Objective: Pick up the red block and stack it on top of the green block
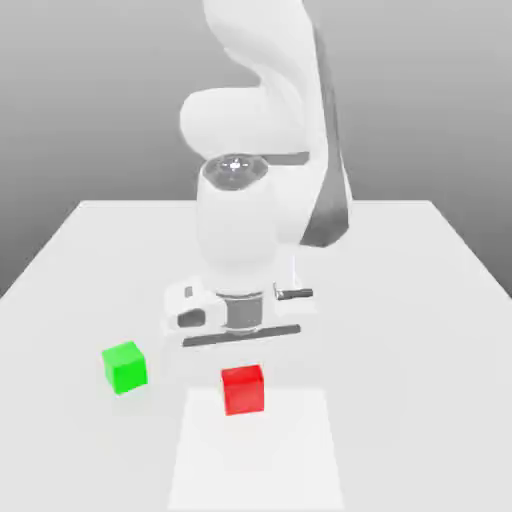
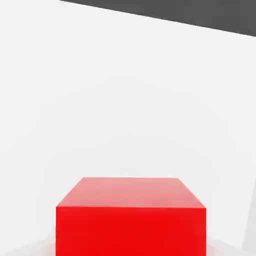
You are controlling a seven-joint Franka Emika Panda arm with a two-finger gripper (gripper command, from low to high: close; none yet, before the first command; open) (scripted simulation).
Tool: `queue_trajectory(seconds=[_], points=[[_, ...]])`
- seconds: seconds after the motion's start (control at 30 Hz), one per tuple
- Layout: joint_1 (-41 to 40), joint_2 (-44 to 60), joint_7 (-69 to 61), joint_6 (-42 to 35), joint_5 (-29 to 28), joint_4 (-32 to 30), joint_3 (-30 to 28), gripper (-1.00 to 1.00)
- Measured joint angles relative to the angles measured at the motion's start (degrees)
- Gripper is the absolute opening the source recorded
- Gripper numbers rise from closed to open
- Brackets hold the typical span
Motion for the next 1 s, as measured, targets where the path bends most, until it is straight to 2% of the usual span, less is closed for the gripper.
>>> queue_trajectory(seconds=[1.0], points=[[-20.14,-10.37,68.56,-5.88,-4.87,-4.37,-3.26,-1.0]])
